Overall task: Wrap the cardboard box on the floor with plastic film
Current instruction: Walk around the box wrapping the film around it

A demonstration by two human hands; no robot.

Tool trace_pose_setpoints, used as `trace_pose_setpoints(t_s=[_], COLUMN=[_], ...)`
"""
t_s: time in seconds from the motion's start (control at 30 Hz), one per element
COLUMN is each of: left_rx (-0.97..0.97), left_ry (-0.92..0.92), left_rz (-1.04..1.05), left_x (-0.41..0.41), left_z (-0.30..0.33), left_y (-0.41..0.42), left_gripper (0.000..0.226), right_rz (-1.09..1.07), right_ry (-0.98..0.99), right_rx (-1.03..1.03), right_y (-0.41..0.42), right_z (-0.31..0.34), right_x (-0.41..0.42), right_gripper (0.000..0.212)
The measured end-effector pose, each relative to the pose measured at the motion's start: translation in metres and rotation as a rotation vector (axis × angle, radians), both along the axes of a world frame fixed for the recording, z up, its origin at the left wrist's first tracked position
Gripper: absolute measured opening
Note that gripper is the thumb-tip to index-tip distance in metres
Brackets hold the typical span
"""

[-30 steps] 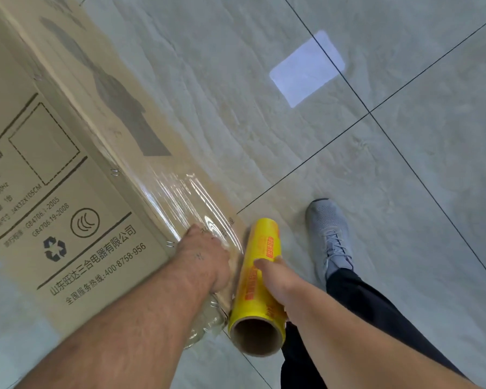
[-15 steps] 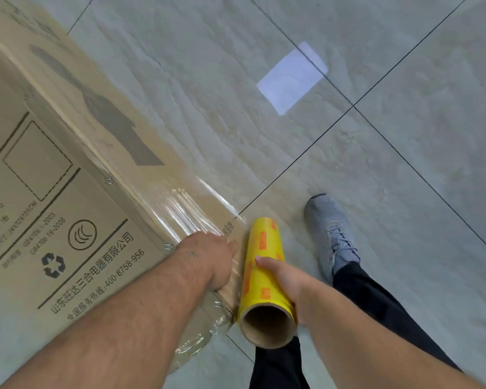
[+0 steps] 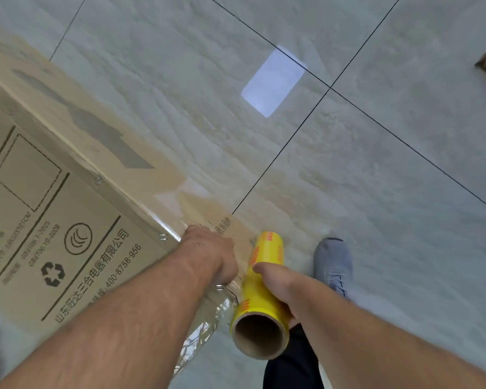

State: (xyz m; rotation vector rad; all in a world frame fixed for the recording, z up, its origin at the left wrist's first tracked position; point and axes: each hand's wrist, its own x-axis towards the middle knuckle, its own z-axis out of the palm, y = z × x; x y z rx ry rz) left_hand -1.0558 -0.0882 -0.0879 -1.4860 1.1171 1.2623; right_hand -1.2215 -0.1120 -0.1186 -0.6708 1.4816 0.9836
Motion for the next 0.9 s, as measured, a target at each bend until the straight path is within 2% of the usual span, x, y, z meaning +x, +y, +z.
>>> trace_pose_setpoints(t_s=[0.07,0.17,0.23,0.33,0.4,0.47,0.53,0.63,0.7,0.83,0.9], left_rx=[0.023,0.054,0.076,0.079,0.079,0.071,0.03,-0.123,-0.122,-0.034,-0.036], left_ry=[0.0,0.001,0.003,0.002,0.004,0.005,0.011,0.049,0.083,0.11,0.109], left_rz=[-0.006,-0.056,-0.072,-0.09,-0.104,-0.102,-0.089,-0.088,-0.026,-0.069,-0.096], left_x=[0.0,-0.003,-0.003,-0.003,-0.002,-0.003,-0.004,-0.014,-0.025,-0.039,-0.036], left_z=[-0.001,-0.004,-0.007,-0.008,-0.007,-0.003,0.0,0.005,0.011,0.022,0.025], left_y=[-0.003,-0.007,-0.006,-0.004,-0.005,-0.007,-0.009,-0.014,-0.015,-0.005,-0.004], left_gripper=[0.059,0.059,0.061,0.065,0.067,0.068,0.071,0.055,0.041,0.039,0.041], right_rz=[-0.158,-0.415,-0.631,-0.715,-0.686,-0.534,-0.392,-0.258,-0.185,-0.071,-0.089], right_ry=[0.054,0.062,0.075,0.081,0.064,0.046,0.027,-0.037,-0.075,-0.049,-0.051], right_rx=[0.034,0.083,0.124,0.175,0.171,0.118,0.085,0.065,0.044,0.011,0.017], right_y=[0.001,0.011,0.018,0.022,0.021,0.016,0.01,0.001,0.007,0.038,0.049], right_z=[0.005,0.009,0.015,0.02,0.018,0.013,0.006,0.017,0.02,0.018,0.012], right_x=[-0.007,-0.028,-0.036,-0.038,-0.034,-0.035,-0.041,-0.051,-0.054,-0.038,-0.028], right_gripper=[0.083,0.095,0.078,0.063,0.076,0.105,0.12,0.109,0.099,0.121,0.122])
